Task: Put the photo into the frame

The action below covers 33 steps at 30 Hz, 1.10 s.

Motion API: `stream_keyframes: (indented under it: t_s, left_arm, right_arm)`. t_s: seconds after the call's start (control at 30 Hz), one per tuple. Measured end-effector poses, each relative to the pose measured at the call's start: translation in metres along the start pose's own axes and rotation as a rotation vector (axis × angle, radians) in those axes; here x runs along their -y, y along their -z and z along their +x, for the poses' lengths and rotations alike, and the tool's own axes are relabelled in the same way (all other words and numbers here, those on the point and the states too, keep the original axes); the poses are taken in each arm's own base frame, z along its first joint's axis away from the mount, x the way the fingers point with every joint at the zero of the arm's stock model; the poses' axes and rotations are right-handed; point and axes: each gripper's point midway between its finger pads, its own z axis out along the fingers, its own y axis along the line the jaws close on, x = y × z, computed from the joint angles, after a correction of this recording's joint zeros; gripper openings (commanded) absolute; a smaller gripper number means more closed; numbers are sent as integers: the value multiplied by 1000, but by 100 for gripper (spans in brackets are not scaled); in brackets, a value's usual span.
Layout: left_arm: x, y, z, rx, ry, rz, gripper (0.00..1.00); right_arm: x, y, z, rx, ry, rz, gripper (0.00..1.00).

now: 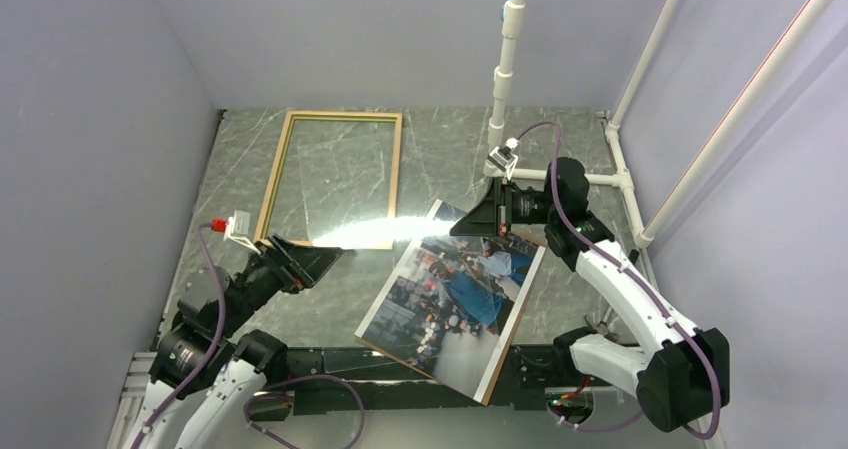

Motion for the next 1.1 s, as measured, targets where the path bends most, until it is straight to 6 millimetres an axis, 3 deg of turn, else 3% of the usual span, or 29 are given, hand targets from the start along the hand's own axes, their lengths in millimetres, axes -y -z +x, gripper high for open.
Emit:
stream_keyframes:
  t_s: [0.27, 0.4, 0.53, 0.67, 0.87, 0.97, 1.1]
  left_arm:
    - [-34, -19, 11, -94, -19, -182, 100]
    - [-56, -30, 14, -162, -49, -319, 99]
    - [-80, -42, 21, -245, -85, -449, 99]
    - [-107, -59, 34, -364, -116, -556, 99]
    - [-142, -87, 54, -518, -167, -670, 89]
    - [-144, -113, 57, -568, -215, -695, 84]
    - [-137, -163, 62, -612, -293, -701, 80]
  right_arm:
    - [-2, 8, -40, 79, 80, 184, 0]
    - [7, 26, -69, 162, 106, 338, 0]
    - [21, 49, -84, 238, 123, 512, 0]
    - [34, 71, -80, 292, 128, 670, 0]
    - [31, 102, -71, 376, 174, 837, 0]
    - [28, 114, -67, 402, 195, 886, 0]
    - [29, 124, -61, 410, 211, 935, 0]
